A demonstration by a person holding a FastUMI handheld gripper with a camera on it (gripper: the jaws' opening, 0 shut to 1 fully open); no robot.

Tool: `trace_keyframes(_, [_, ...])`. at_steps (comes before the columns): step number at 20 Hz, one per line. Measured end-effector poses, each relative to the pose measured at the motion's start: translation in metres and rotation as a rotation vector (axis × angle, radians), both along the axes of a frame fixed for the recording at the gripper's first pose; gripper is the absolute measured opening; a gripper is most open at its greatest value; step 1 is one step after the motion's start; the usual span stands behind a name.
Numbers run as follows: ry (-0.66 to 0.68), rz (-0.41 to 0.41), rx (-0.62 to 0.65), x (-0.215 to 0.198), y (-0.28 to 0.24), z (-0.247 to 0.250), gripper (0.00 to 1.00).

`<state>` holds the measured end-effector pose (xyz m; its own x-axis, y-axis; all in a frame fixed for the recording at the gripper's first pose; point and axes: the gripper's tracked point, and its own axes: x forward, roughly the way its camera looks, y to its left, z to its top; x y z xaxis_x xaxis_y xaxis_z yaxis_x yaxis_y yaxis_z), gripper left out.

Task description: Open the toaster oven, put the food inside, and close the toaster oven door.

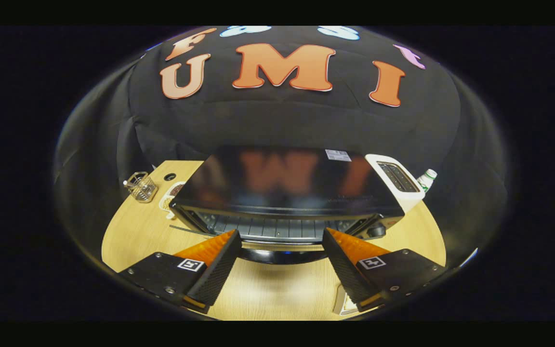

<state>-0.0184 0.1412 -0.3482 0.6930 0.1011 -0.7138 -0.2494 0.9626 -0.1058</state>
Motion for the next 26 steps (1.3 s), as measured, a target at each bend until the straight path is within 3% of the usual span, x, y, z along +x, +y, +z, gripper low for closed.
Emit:
trace_keyframes(6, [0.069, 0.005, -0.037, -0.049, -0.014, -0.02, 0.98])
trace_keyframes(8, [0.105, -0.03, -0.013, -0.066, -0.02, -0.03, 0.98])
trace_keyframes(12, [0.106, -0.075, 0.04, -0.077, -0.03, -0.045, 0.98])
trace_keyframes(19, [0.128, -0.063, 0.009, -0.095, -0.037, -0.064, 0.98])
trace_keyframes(26, [0.246, -0.094, 0.007, -0.118, -0.045, -0.116, 0.98])
